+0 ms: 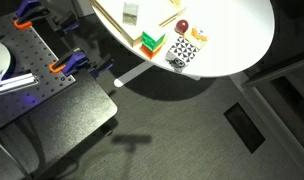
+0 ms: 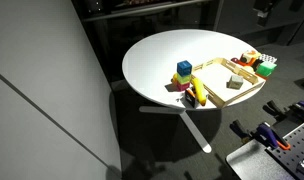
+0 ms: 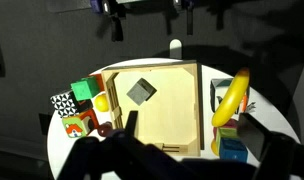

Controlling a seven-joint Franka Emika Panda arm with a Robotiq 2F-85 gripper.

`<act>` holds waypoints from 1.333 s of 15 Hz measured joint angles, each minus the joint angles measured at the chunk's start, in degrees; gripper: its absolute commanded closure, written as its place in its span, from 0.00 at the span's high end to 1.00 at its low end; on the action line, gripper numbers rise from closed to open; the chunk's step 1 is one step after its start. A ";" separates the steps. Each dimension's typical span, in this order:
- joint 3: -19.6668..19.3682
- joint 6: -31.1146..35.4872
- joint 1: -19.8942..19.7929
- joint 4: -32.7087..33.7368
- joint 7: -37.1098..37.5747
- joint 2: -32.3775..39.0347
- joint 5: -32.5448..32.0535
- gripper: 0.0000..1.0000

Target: Pick up the yellow banana toy and put it in the tray

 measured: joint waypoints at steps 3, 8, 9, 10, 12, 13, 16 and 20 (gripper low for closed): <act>0.00 0.01 0.00 0.04 0.00 -0.06 0.00 1.00; 0.00 0.01 0.00 0.04 0.00 -0.06 0.00 1.00; 0.00 0.01 0.00 0.04 0.00 -0.06 0.00 1.00; 0.00 0.01 0.00 0.04 0.00 -0.06 0.00 1.00; 0.00 0.01 0.00 0.04 0.00 -0.06 0.00 1.00; 0.00 0.01 0.00 0.04 0.00 -0.06 0.00 1.00; -0.04 0.01 0.05 0.01 0.00 -0.03 0.00 1.00; -0.13 0.41 0.35 -0.30 0.00 0.77 0.00 1.00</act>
